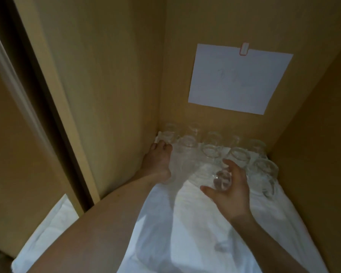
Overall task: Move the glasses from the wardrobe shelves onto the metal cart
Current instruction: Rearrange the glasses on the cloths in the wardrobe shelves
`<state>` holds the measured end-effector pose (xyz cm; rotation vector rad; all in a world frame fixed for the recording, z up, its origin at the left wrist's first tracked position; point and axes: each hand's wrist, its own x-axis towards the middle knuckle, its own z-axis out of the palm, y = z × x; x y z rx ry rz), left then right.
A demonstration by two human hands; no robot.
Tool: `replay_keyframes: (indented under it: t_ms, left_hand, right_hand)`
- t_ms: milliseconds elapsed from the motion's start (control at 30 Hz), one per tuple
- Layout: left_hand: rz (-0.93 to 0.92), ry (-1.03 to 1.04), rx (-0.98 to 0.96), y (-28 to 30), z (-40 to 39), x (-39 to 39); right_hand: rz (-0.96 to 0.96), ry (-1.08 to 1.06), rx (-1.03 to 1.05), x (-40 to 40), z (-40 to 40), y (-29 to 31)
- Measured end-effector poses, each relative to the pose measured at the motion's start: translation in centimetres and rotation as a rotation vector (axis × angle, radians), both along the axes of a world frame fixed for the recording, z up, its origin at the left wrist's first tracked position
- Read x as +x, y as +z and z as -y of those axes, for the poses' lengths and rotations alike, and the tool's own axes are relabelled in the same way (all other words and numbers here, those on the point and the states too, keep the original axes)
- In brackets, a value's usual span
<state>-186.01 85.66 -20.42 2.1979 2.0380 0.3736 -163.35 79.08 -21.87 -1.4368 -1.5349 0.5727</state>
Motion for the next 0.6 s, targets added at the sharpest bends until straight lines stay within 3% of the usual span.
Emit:
replay_keyframes:
  t_ms: [267, 600]
  left_hand:
    - [-0.063, 0.019, -0.096, 1.4, -1.1, 2.3]
    - [-0.061, 0.041, -0.149, 1.2, -2.1, 2.8]
  right_hand:
    - [0.391, 0.145, -0.064, -2.8, -5.2, 2.1]
    - [0.474, 0.163, -0.127, -4.8, -8.5, 0.5]
